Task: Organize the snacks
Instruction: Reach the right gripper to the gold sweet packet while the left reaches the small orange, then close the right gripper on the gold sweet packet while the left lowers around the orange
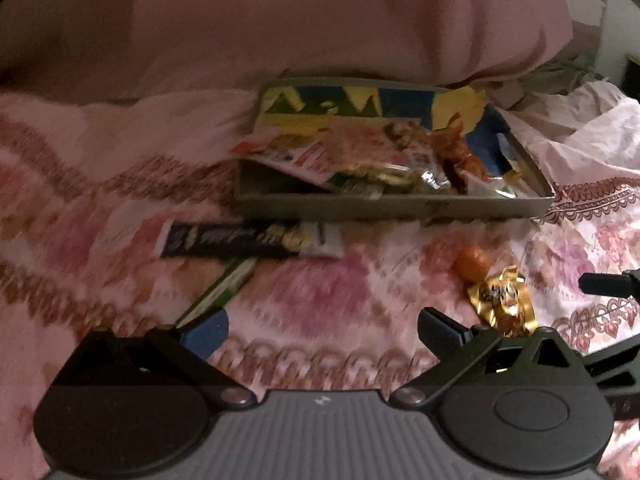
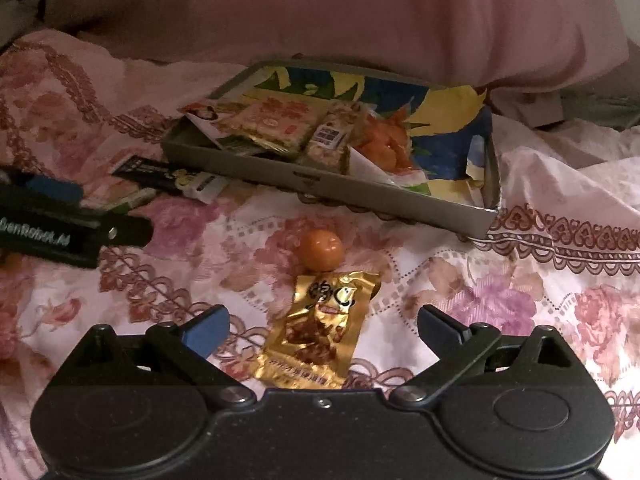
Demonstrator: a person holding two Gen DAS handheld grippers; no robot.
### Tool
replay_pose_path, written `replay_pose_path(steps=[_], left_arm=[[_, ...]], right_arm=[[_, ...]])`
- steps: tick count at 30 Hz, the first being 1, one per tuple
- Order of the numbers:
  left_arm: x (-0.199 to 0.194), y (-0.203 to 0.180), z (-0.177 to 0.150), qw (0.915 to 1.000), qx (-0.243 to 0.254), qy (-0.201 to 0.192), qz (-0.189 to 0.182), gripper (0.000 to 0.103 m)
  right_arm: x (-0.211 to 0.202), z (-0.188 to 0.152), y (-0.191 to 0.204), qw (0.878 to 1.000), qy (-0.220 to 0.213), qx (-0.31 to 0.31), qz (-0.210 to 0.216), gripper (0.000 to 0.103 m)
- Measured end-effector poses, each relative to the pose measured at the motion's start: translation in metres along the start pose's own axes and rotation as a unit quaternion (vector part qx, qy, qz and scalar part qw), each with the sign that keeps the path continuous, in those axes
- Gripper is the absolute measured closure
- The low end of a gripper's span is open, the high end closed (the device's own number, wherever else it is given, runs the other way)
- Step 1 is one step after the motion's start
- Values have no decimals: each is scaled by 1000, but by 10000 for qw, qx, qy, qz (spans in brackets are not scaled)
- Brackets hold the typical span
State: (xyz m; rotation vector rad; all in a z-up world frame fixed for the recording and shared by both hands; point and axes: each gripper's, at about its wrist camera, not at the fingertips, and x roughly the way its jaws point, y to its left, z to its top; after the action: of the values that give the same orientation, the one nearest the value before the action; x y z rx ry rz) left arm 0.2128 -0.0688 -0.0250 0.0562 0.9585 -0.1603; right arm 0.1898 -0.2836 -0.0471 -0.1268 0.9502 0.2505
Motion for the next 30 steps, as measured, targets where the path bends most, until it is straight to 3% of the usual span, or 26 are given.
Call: replay_pose_path(steps=[8,15,17,20,21,25,30], left_arm=[[41,-22,23,9992,372,56,-156,0],[67,-37,40,9989,223,82,-409,0],[73,-40,43,9985,100,71,-525,0],[78,-40,39,9978,16,10,-668,0],[79,-40,36,9975,4,-1,-700,0],[83,-40,27,9968,103,-17,-789,0],[81,-51,24,9947,608,-322,-760,0]], right_arm=[[21,2,-5,9997,180,141,-80,9],[41,0,-6,9986,501,170,-22,30],[41,-3,-4,9987,497,126,-11,33],[40,-2,-3,9986,494,171,45,45],[39,-2,-3,9986,493,188,9,51],[36,0,-8,9980,463,275,-316,55],[34,5,-33,9927,554,883,-610,61]])
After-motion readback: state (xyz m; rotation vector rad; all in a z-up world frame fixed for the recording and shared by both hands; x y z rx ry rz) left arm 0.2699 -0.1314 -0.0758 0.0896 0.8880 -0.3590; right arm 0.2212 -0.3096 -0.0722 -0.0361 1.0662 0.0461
